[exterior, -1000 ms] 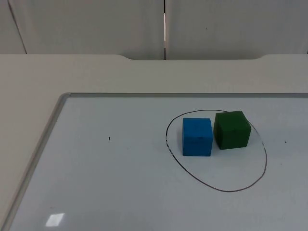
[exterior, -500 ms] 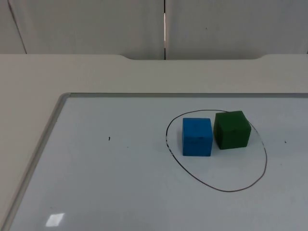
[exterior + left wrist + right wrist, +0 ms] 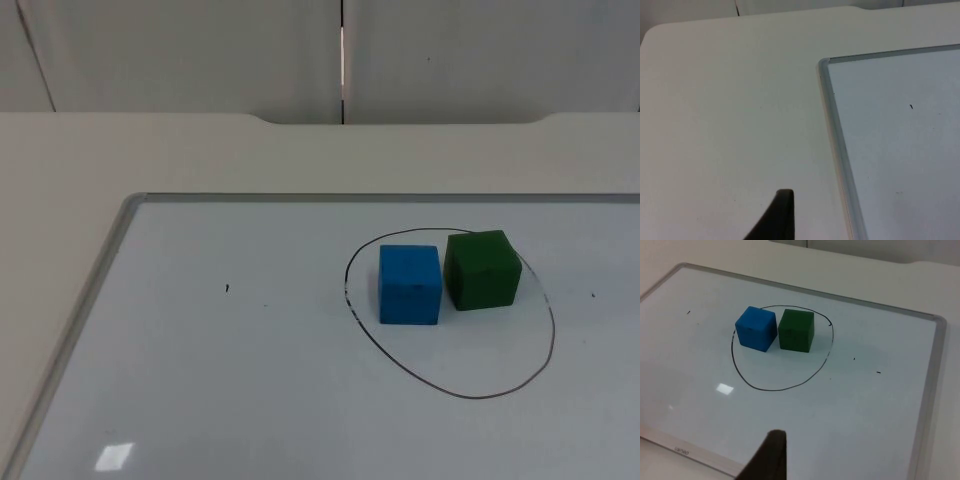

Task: Push the two cubes into the marked area.

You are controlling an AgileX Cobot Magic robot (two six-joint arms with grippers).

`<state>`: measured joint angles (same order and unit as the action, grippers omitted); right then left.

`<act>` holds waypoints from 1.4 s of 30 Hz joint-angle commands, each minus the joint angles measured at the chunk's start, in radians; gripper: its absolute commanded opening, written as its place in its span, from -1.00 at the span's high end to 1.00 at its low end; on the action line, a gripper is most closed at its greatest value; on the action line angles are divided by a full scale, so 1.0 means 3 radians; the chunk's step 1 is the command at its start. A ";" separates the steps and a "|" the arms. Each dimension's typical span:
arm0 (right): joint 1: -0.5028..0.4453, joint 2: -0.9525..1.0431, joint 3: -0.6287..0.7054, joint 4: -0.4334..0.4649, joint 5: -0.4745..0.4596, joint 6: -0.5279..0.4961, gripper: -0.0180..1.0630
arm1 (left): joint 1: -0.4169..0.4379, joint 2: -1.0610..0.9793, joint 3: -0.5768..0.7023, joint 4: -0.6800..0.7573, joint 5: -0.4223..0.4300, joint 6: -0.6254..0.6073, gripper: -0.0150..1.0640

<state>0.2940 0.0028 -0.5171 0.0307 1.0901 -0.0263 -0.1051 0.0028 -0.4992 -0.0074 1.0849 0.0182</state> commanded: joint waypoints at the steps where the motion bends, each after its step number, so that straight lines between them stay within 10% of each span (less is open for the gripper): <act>1: -0.0009 -0.0009 0.0012 -0.0008 -0.0039 -0.0012 -0.98 | 0.0008 -0.0009 0.0019 -0.0042 -0.0032 0.0007 -0.97; 42: -0.0033 -0.0009 0.0012 -0.0002 -0.0039 -0.0012 -0.98 | 0.0324 -0.0009 0.0019 -0.0022 -0.0032 0.0007 -0.97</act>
<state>0.2940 0.0028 -0.5171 0.0307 1.0865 -0.0263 -0.0128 0.0028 -0.4992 -0.0074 1.0849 0.0182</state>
